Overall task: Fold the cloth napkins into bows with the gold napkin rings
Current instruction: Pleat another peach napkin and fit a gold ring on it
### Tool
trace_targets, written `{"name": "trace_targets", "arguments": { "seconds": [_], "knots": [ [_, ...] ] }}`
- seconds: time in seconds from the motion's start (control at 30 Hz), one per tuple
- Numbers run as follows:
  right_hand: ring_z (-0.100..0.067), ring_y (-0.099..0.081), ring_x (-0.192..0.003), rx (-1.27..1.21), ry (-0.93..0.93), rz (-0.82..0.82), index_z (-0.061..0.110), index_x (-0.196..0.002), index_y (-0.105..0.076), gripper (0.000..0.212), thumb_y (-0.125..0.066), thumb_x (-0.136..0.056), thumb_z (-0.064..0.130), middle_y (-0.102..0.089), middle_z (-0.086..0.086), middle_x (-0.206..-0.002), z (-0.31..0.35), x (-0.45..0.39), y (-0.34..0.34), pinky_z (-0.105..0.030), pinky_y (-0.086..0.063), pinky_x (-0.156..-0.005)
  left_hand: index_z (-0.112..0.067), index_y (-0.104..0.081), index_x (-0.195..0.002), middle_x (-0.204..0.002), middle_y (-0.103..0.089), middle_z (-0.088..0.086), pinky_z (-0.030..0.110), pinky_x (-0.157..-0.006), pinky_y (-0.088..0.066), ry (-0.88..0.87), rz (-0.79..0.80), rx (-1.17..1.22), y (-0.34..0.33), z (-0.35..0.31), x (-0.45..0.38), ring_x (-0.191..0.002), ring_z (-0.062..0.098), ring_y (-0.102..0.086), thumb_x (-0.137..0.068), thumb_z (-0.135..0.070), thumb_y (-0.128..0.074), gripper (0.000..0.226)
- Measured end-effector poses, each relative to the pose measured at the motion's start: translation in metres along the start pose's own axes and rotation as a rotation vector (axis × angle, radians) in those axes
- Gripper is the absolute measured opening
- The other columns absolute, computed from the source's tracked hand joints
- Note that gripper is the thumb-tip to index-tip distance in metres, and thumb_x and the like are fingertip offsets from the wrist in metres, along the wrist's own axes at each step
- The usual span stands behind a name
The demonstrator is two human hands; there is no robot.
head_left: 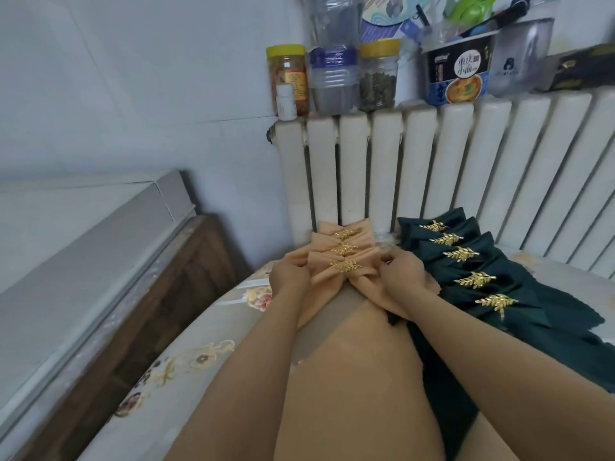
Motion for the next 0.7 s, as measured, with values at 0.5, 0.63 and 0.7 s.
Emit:
{"name": "trace_targets", "arguments": {
  "seconds": [0.5, 0.63, 0.7],
  "knots": [
    [-0.024, -0.044, -0.117, 0.347, 0.373, -0.036, 0.017, -0.123, -0.055, 0.035, -0.047, -0.09, 0.023, -0.053, -0.004, -0.124, 0.046, 0.135, 0.07, -0.037, -0.026, -0.1, -0.026, -0.063, -0.119, -0.122, -0.058, -0.014, 0.01, -0.086, -0.036, -0.576, 0.109, -0.149, 0.036, -0.054, 0.151, -0.109, 0.005, -0.053, -0.095, -0.019, -0.046, 0.031],
    [-0.021, -0.046, -0.112, 0.312, 0.386, -0.031, 0.02, -0.121, -0.056, 0.032, -0.047, -0.09, 0.023, -0.055, -0.001, -0.118, 0.043, 0.183, 0.092, -0.034, -0.026, -0.097, -0.016, -0.06, -0.125, -0.127, -0.058, -0.004, 0.002, -0.085, -0.024, -0.494, 0.066, -0.157, 0.049, -0.026, 0.202, -0.118, 0.01, -0.05, -0.094, -0.017, -0.052, 0.032],
    [-0.019, -0.045, -0.115, 0.277, 0.394, -0.015, 0.022, -0.124, -0.055, 0.035, -0.047, -0.091, 0.022, -0.054, 0.001, -0.12, 0.036, 0.216, 0.104, -0.033, -0.025, -0.098, -0.013, -0.061, -0.123, -0.127, -0.059, 0.0, 0.008, -0.089, -0.026, -0.466, 0.086, -0.143, 0.054, -0.01, 0.232, -0.12, 0.014, -0.051, -0.094, -0.02, -0.053, 0.031]
  ]
}}
Point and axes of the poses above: each hand's wrist, its own x-axis away from the middle knuckle, its own y-axis out of the back of the hand, z = x × y, the point moved 10 cm from there along -x, towards the middle knuckle
